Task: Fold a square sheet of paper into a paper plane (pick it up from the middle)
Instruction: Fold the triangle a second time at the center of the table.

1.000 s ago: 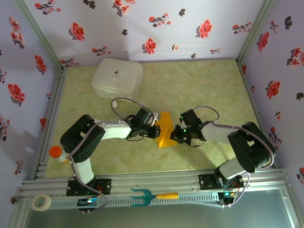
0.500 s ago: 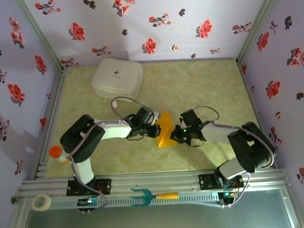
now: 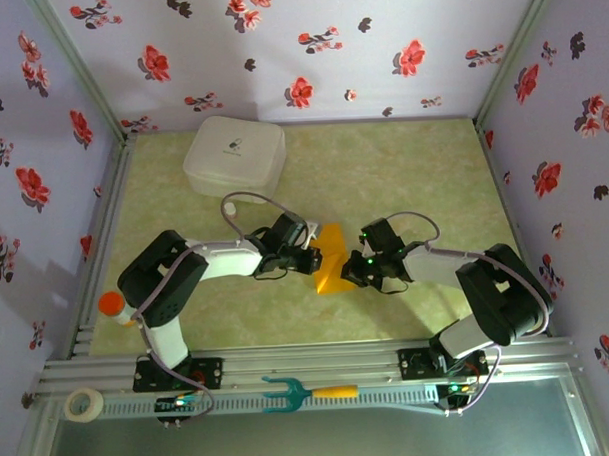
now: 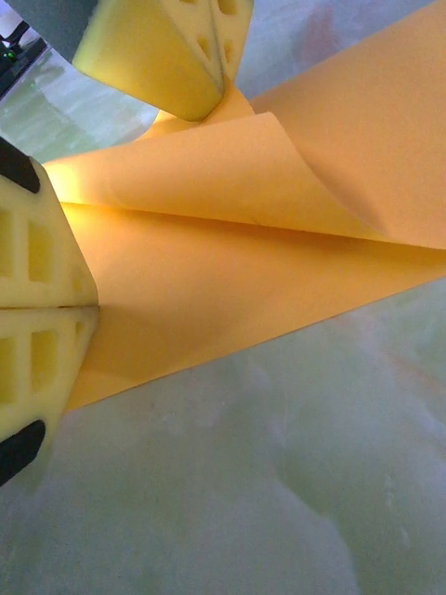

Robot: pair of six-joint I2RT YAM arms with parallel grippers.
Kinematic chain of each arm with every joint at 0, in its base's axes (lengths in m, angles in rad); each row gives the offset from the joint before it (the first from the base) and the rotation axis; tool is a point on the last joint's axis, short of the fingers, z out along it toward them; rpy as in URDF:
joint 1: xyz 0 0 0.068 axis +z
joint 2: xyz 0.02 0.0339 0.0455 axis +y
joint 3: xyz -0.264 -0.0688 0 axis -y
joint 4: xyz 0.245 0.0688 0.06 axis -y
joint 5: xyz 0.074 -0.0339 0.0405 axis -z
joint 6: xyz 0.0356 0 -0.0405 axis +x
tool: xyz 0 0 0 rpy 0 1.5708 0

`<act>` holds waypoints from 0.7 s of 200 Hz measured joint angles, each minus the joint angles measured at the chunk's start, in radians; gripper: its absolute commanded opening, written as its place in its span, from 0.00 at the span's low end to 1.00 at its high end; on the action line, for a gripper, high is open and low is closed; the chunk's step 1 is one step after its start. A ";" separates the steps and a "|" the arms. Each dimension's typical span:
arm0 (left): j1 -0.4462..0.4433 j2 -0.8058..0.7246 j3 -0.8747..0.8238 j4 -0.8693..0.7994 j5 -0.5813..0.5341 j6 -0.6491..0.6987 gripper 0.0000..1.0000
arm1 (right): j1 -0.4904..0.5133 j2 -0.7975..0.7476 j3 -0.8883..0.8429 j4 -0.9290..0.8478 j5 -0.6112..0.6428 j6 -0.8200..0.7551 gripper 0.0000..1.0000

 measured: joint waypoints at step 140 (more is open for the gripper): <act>0.000 0.000 -0.001 0.001 0.000 0.000 0.04 | 0.000 0.000 0.003 -0.007 0.000 0.000 0.08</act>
